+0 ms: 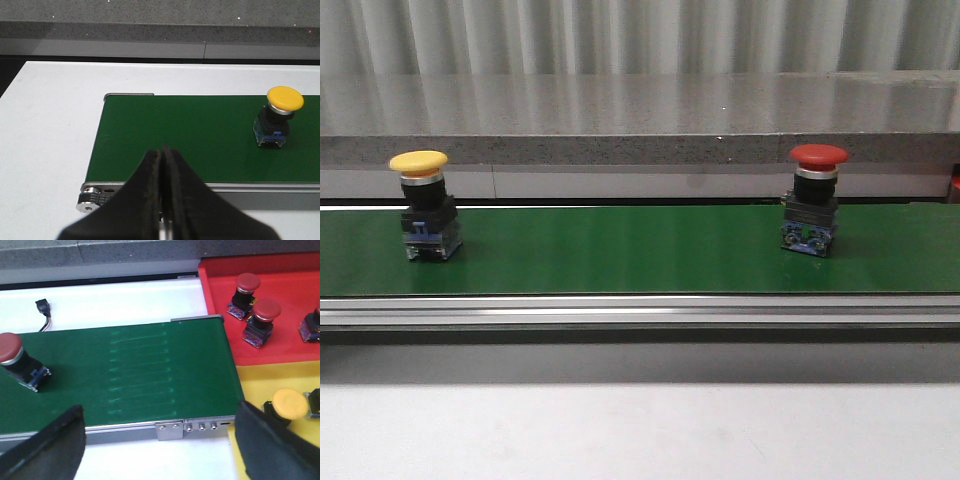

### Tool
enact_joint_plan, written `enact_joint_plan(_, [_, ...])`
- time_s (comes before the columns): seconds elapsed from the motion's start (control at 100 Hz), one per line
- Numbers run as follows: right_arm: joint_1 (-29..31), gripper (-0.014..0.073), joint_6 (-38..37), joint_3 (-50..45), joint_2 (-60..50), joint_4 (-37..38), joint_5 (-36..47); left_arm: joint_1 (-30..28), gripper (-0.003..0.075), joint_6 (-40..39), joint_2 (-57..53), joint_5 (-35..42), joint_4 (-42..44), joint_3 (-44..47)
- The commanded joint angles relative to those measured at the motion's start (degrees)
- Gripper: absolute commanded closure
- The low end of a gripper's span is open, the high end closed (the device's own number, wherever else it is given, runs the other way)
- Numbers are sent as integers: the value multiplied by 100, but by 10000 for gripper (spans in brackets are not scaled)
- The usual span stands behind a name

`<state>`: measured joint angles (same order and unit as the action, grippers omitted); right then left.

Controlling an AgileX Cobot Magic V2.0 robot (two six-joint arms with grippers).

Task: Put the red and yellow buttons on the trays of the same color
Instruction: 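Set the yellow button on the belt and open the left gripper, then lower the right gripper onto the red button at the belt end, grasp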

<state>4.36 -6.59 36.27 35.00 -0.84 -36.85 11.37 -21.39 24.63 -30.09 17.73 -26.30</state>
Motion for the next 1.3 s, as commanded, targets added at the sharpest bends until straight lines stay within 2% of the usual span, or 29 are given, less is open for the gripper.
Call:
enact_joint_plan(0.0, [-11,-36,68,186,115,-172,328,51,740,-3,11,467,67,-167])
enact_joint_plan(0.21, [-352,-36,569,417,860,-398,177,51,740,-3,11,467,67,-167])
enact_joint_plan(0.51, [-1142,-36,690,820,2361,-398,305,51,740,-3,11,467,67,-167])
enact_joint_plan(0.9, [-1198,-36,758,1543,3872,-398,540,51,740,-3,11,467,67,-167])
enact_joint_plan(1.07, [-1198,-32,805,1672,4216,-398,963,51,740,-3,11,467,67,-167])
enact_joint_plan(1.19, [-1198,26,826,1672,4450,-388,1342,51,740,-3,11,467,67,-167])
enact_joint_plan(1.29, [-1198,172,826,1695,4604,-369,1424,51,740,-3,11,467,67,-167])
